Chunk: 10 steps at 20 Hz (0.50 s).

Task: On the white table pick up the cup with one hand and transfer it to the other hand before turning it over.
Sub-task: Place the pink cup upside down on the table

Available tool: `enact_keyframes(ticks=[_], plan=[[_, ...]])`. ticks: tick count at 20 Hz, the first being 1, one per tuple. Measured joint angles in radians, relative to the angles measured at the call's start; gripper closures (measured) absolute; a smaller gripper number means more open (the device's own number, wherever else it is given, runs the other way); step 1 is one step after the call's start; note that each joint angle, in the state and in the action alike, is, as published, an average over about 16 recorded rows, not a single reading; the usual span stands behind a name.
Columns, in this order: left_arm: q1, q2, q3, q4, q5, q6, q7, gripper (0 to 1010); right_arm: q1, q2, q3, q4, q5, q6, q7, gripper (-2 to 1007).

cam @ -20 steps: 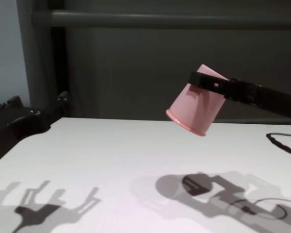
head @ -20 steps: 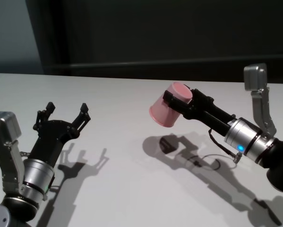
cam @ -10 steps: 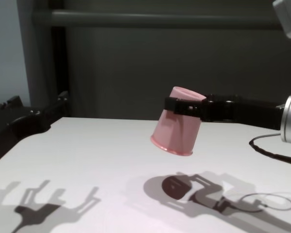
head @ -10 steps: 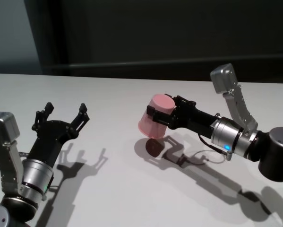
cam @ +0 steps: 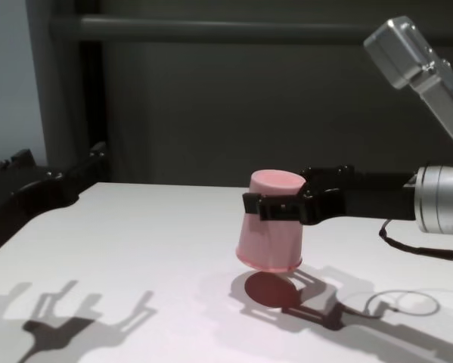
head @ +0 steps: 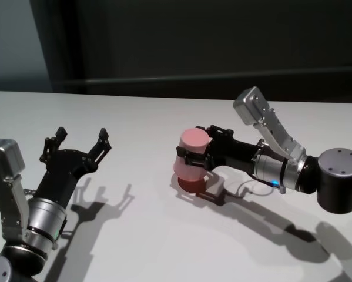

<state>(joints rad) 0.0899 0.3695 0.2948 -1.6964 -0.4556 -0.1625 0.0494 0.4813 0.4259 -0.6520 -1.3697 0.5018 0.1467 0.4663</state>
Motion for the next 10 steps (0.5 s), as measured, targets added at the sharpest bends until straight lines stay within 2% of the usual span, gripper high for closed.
enact_keyframes(ticks=[5, 10], plan=[[0.000, 0.000, 0.000, 0.000, 0.000, 0.000, 0.000, 7, 0.038, -0.024, -0.032, 0.046, -0.064, -0.010, 0.014, 224], [0.000, 0.000, 0.000, 0.000, 0.000, 0.000, 0.000, 7, 0.060, -0.058, -0.049, 0.090, -0.104, -0.026, 0.022, 224]])
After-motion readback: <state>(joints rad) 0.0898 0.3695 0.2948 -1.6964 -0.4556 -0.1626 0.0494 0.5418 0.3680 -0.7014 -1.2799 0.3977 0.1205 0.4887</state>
